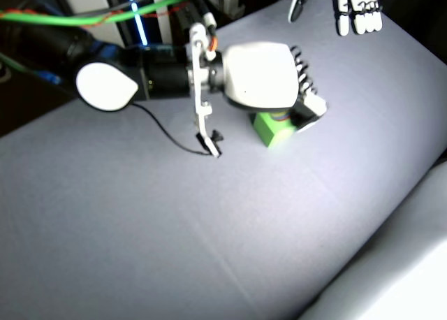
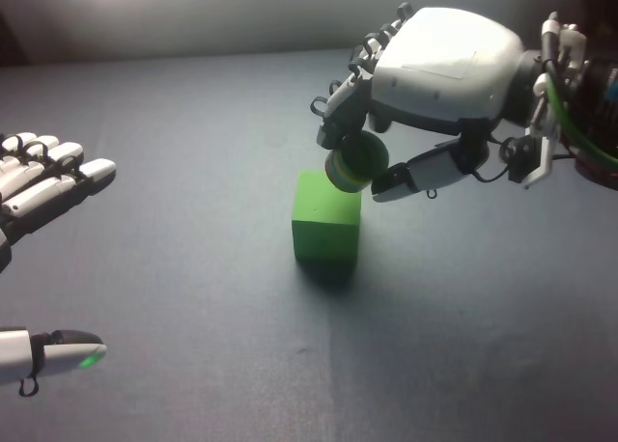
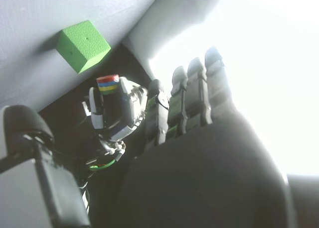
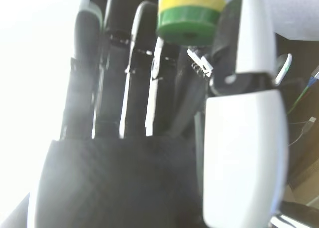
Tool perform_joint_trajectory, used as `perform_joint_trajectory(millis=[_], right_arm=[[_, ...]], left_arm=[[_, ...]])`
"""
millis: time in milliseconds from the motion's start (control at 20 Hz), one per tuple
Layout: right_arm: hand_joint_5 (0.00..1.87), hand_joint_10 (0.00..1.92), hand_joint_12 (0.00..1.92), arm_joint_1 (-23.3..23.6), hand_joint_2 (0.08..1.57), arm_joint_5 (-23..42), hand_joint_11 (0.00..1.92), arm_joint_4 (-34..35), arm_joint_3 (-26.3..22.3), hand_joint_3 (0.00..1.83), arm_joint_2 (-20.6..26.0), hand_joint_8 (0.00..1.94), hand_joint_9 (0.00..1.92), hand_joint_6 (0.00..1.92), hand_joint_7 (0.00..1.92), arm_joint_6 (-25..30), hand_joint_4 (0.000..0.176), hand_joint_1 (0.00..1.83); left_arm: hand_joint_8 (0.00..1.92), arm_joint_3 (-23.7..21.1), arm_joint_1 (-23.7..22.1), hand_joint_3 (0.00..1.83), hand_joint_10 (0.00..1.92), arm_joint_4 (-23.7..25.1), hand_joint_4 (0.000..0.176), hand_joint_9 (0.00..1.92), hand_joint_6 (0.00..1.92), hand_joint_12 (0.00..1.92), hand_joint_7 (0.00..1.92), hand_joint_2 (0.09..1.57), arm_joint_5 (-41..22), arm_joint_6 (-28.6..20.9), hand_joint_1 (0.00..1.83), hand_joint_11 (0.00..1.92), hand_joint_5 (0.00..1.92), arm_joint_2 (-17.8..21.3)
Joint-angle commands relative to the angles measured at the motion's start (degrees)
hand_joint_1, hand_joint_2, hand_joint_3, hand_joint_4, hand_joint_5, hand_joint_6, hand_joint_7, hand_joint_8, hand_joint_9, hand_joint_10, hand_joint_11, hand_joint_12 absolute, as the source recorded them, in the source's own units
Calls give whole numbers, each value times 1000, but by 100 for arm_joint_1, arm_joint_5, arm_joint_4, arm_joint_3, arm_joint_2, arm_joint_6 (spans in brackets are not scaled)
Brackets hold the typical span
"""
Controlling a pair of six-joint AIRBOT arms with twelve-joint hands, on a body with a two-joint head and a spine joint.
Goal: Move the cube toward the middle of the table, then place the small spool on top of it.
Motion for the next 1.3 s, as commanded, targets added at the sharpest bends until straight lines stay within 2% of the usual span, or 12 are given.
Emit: perform_joint_trajectory(millis=[0,50,200,300,450,550,650,700,800,850,900,1250], right_arm=[[1242,108,1157,82,1002,574,711,181,15,2,-35,492,1233,493,1292,-9,21,1269],[1231,82,1114,82,1008,559,730,181,30,0,-62,519,1224,526,1270,-9,31,1265],[1177,63,1106,81,997,507,779,173,77,0,-141,281,1323,585,1416,-12,0,1281],[1255,96,1315,79,989,487,820,163,90,0,-177,453,1379,378,1368,-12,0,1293],[1380,677,1443,69,991,410,929,122,114,2,-219,667,1238,51,1297,-13,0,1307],[1400,624,1303,56,983,359,873,121,144,1,-250,539,1171,49,1338,-13,0,1298],[1319,387,1190,40,989,336,840,121,154,0,-268,480,1201,269,1335,-33,0,1284],[1249,510,1354,33,1005,331,844,121,151,0,-273,572,1191,397,1288,-62,0,1279],[1041,394,1263,24,1055,316,641,121,151,1,-276,639,1056,856,1197,-72,12,1246],[906,331,1263,24,994,306,589,121,152,0,-276,314,980,378,973,-72,0,1166],[876,252,1226,24,968,299,530,122,155,0,-276,127,913,142,887,-73,0,1100],[884,119,1278,24,934,264,407,124,164,0,-276,0,848,2,798,-73,14,1087]], left_arm=[[2,13,-21,0,7,-43,67,53,0,106,99,880,-688,-25,699,44,156,-21],[3,15,-21,0,6,-43,73,53,2,106,103,876,-690,-26,691,41,159,-24],[3,18,-21,0,3,-44,73,47,3,107,106,880,-691,-27,702,28,164,-36],[0,19,-21,0,2,-44,72,47,0,109,101,881,-691,-30,743,18,154,-42],[2,21,-21,0,3,-44,73,49,0,120,104,881,-692,-35,691,23,147,-46],[0,24,-21,4,4,-44,64,53,0,128,102,889,-692,-40,674,30,142,-51],[0,23,-21,2,1,-44,71,49,0,129,93,887,-692,-42,688,18,132,-52],[0,23,-21,0,1,-44,81,49,0,133,88,882,-696,-44,679,16,125,-52],[2,23,-21,1,4,-44,54,57,5,145,93,888,-697,-47,705,27,136,-56],[5,23,-21,0,9,-44,49,71,4,159,101,883,-698,-52,706,46,137,-57],[1,23,-21,0,2,-44,44,83,1,259,107,890,-699,-58,694,25,137,-58],[0,30,-21,0,1,-44,49,91,0,362,112,880,-705,-83,677,0,139,-73]])
